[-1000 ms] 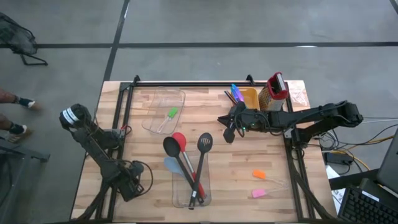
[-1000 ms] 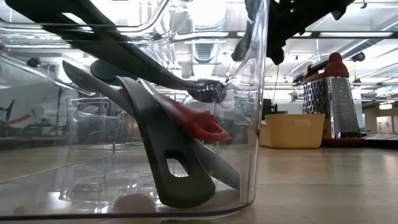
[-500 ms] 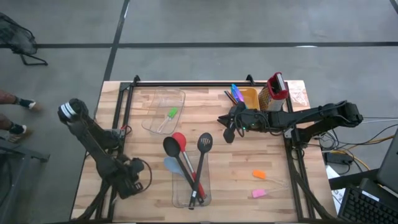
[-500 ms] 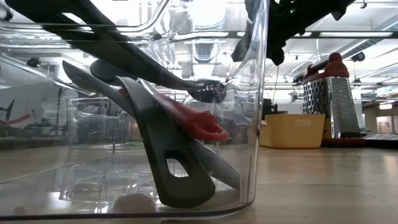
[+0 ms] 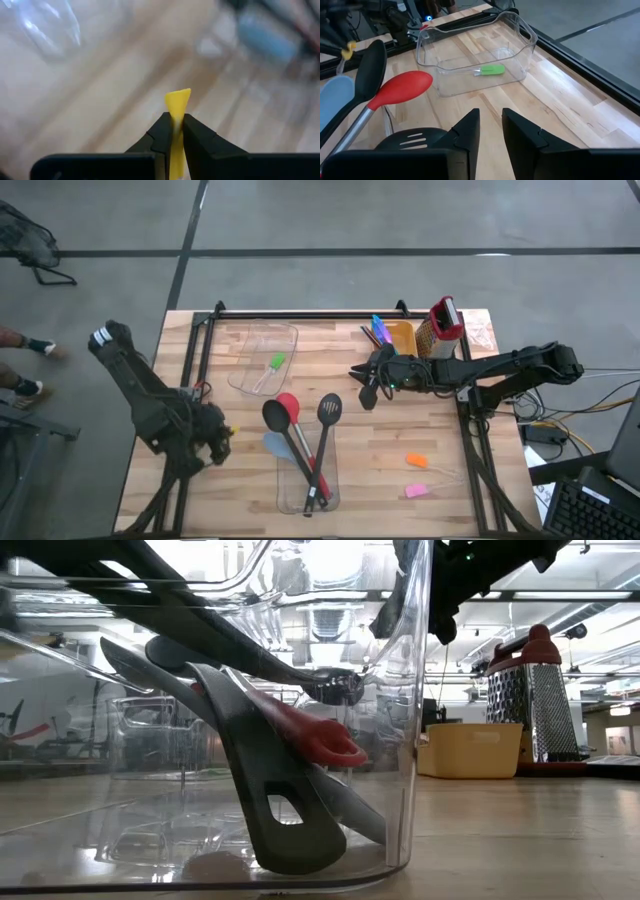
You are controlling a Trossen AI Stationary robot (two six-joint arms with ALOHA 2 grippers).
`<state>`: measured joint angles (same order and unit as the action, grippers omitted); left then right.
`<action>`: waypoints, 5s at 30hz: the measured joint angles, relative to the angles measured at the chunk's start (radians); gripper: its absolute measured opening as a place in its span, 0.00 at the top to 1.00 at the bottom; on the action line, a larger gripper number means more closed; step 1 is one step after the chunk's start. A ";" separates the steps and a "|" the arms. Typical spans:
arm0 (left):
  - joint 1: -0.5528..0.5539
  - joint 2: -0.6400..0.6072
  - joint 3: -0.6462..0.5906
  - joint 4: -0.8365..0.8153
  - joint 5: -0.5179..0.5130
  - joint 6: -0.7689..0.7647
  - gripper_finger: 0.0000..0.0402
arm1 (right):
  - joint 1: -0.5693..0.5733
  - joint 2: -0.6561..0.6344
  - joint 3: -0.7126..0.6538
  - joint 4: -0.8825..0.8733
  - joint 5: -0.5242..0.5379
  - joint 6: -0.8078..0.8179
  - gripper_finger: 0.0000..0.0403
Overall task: Pick & Place Kitchen Items
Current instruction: Put the yellow spatula into the top transparent bin, then put the orange spatula into the top transparent bin
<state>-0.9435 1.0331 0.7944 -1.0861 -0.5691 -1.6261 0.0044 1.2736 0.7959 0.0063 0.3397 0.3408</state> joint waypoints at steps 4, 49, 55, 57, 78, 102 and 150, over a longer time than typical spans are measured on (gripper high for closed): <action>0.068 -0.055 0.047 -0.064 -0.180 0.065 0.91 | 0.000 0.000 0.000 0.001 0.000 0.000 0.80; 1.432 0.105 0.071 0.555 0.347 1.318 0.91 | -0.001 0.000 0.000 0.060 0.002 -0.072 0.81; 1.433 0.183 0.067 0.555 0.345 1.336 0.90 | -0.001 0.000 0.000 0.060 0.002 -0.072 0.80; 1.434 0.203 0.068 0.556 0.344 1.335 0.89 | 0.000 0.000 -0.002 0.057 0.001 -0.064 0.81; 1.423 0.025 0.093 0.565 0.351 1.417 0.50 | 0.011 -0.001 -0.046 0.050 -0.179 0.039 0.90; 1.120 -0.410 -0.272 1.099 0.647 1.390 0.50 | 0.273 0.003 -0.021 -0.324 -0.196 0.289 0.61; 1.028 -0.408 -0.344 1.236 0.681 1.361 0.50 | 0.718 0.006 -0.121 -0.683 -0.241 0.918 0.71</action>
<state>0.0841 0.6250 0.4503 0.1494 0.1123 -0.2653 0.7227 1.2794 0.6745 -0.6763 0.0984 1.2590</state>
